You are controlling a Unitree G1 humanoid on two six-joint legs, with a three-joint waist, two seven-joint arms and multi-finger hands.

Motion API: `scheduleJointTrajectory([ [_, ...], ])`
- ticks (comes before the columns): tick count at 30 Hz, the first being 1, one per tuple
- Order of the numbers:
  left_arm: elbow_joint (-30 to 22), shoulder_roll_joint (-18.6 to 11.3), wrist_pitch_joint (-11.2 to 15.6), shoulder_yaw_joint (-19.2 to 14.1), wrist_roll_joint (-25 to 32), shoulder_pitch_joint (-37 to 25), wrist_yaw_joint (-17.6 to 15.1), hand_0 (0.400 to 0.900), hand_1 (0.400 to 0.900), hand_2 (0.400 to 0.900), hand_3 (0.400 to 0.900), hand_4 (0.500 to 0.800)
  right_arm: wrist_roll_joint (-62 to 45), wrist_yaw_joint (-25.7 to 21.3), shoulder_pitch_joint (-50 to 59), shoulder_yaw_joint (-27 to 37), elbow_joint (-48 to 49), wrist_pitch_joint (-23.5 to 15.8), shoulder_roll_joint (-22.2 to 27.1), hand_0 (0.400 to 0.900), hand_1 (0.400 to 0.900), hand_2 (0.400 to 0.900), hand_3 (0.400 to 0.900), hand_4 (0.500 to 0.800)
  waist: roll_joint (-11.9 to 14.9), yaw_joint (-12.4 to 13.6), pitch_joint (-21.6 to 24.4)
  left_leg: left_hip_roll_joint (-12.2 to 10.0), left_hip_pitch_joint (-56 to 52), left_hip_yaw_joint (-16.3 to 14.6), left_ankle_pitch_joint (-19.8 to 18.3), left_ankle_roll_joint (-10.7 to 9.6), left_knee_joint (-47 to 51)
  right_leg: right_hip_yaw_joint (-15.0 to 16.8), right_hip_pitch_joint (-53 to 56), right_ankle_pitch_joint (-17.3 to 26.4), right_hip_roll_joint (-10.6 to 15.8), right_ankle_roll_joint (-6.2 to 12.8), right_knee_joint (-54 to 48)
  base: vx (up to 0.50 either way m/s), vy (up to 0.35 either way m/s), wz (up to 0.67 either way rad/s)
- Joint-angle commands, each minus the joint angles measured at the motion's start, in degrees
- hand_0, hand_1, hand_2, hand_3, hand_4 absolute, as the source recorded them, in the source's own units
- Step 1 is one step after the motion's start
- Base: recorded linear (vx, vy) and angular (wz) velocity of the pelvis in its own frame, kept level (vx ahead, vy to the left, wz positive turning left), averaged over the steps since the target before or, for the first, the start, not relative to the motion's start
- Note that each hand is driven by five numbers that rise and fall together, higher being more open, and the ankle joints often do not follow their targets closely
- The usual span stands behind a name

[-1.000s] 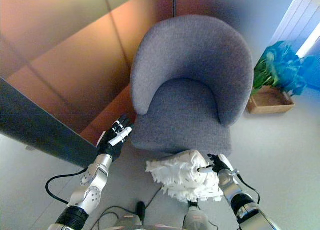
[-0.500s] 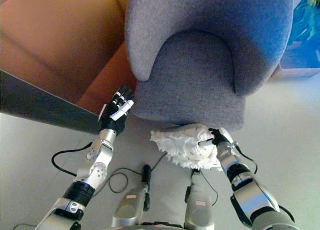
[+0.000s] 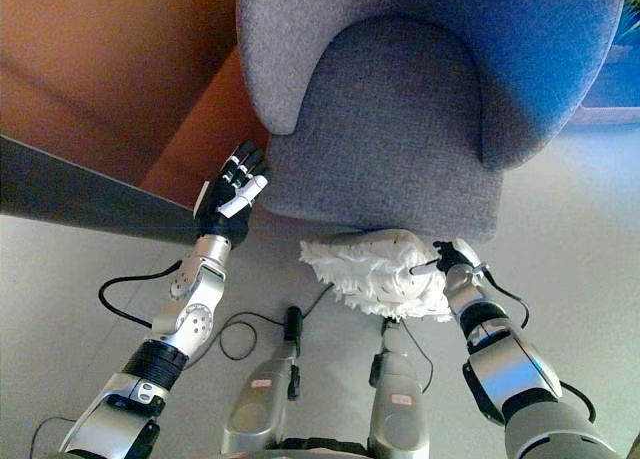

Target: Pick up the pillow and put it on the sofa.

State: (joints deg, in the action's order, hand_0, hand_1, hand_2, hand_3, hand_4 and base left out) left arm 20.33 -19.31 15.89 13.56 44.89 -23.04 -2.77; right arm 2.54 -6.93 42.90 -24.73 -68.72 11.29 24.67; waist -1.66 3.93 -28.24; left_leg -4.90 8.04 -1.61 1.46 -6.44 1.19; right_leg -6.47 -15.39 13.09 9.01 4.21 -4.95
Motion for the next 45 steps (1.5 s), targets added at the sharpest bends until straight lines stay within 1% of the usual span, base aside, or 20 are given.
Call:
scheduleJointTrajectory([
  [1, -7.12, -2.96, 7.38, 1.32, 0.47, -7.92, 0.17, 0.9, 0.9, 0.9, 0.9, 0.8, 1.13, 0.03, 9.81, -4.88, -1.56, 0.49, 4.67, 0.9, 0.9, 0.9, 0.9, 0.8, -0.13, 1.41, -1.55, 2.77, 7.46, 2.69, 0.44, 0.84, -4.49, 1.33, 0.25, -2.49, 4.93, 6.79, 2.39, -0.04, 0.028, 0.02],
  [8, -8.42, -2.61, 9.52, 2.03, 0.28, -9.55, -0.23, 0.9, 0.9, 0.9, 0.9, 0.8, 3.08, 0.73, 13.41, -6.37, -1.87, 1.87, 5.31, 0.9, 0.9, 0.9, 0.9, 0.8, -1.21, 1.34, -1.55, 3.92, 12.08, 2.54, 1.21, 1.16, -4.1, 1.02, -5.43, -1.63, 5.23, 6.86, 2.97, -0.05, 0.028, 0.02],
  [13, -9.37, -1.95, 10.28, 3.0, -0.25, -10.38, -1.57, 0.9, 0.9, 0.9, 0.9, 0.8, 3.5, 0.64, 15.28, -7.26, -1.81, 1.94, 5.82, 0.9, 0.9, 0.9, 0.9, 0.8, -1.75, 1.21, -1.55, 4.54, 15.34, 2.59, 1.54, 1.23, -4.74, 0.51, -8.85, -1.04, 5.51, 6.87, 3.41, -0.02, 0.008, 0.01],
  [16, -9.58, -1.76, 10.4, 3.13, -0.2, -10.56, -1.55, 0.9, 0.9, 0.9, 0.9, 0.8, 4.48, 1.5, 16.45, -7.62, -1.69, 2.76, 5.72, 0.9, 0.9, 0.9, 0.9, 0.8, -2.09, 1.3, -1.55, 4.81, 16.57, 2.62, 1.77, 1.25, -4.76, 0.2, -10.16, -0.76, 5.63, 6.86, 3.43, 0.0, 0.0, 0.0],
  [17, -9.47, -1.69, 10.75, 3.38, -0.1, -10.69, -1.5, 0.9, 0.9, 0.9, 0.9, 0.8, 4.78, 1.71, 17.08, -8.02, -1.7, 3.08, 5.89, 0.549, 0.549, 0.549, 0.549, 0.589, -2.24, 1.35, -1.55, 4.95, 17.25, 2.61, 1.91, 1.29, -4.81, 0.04, -10.86, -0.64, 5.72, 6.86, 3.51, 0.0, 0.0, 0.0],
  [18, -9.48, -1.58, 10.76, 3.49, -0.21, -10.79, -1.63, 0.9, 0.9, 0.9, 0.9, 0.8, 4.78, 1.87, 17.37, -8.21, -1.7, 3.22, 5.96, 0.4, 0.4, 0.4, 0.4, 0.5, -2.3, 1.37, -1.55, 5.03, 17.57, 2.6, 1.97, 1.31, -4.81, -0.03, -11.17, -0.59, 5.76, 6.87, 3.53, 0.0, 0.0, 0.0],
  [25, -10.17, -1.56, 11.11, 4.05, -0.66, -10.92, -1.98, 0.9, 0.9, 0.9, 0.9, 0.8, 4.82, 1.98, 18.59, -8.7, -1.25, 4.17, 6.66, 0.4, 0.4, 0.4, 0.4, 0.5, -2.72, 1.56, -1.55, 5.74, 19.79, 3.06, 2.19, 1.58, -5.23, -0.42, -13.62, -0.26, 6.02, 6.88, 4.12, 0.0, 0.0, 0.0],
  [34, -10.52, -1.82, 10.74, 3.64, -0.54, -10.87, -1.49, 0.9, 0.9, 0.9, 0.9, 0.8, 4.52, 1.92, 18.03, -7.94, -1.38, 4.42, 6.77, 0.4, 0.4, 0.4, 0.4, 0.5, -2.52, 1.61, -1.55, 5.68, 19.41, 2.84, 2.15, 1.65, -5.35, -0.77, -13.47, -0.18, 6.1, 6.88, 4.42, 0.0, 0.0, 0.0],
  [40, -10.28, -2.25, 9.95, 3.37, -0.6, -9.99, -1.82, 0.9, 0.9, 0.9, 0.9, 0.8, 2.99, 0.89, 16.45, -6.8, -0.82, 2.68, 6.85, 0.4, 0.4, 0.4, 0.4, 0.5, -2.0, 1.54, -1.55, 5.3, 16.73, 2.69, 1.68, 1.64, -5.13, -1.11, -10.89, -0.53, 5.78, 6.68, 4.26, 0.0, 0.002, -0.01],
  [45, -8.82, -2.61, 8.42, 2.24, -0.65, -8.58, -2.67, 0.9, 0.9, 0.9, 0.9, 0.8, 2.17, 0.91, 12.95, -5.85, 2.1, 0.75, 7.68, 0.4, 0.4, 0.4, 0.4, 0.5, -0.86, 1.19, -1.55, 4.71, 12.11, 2.34, 1.14, 1.56, -4.55, -1.21, -6.3, -1.4, 5.53, 6.62, 4.28, 0.02, 0.006, -0.03],
])
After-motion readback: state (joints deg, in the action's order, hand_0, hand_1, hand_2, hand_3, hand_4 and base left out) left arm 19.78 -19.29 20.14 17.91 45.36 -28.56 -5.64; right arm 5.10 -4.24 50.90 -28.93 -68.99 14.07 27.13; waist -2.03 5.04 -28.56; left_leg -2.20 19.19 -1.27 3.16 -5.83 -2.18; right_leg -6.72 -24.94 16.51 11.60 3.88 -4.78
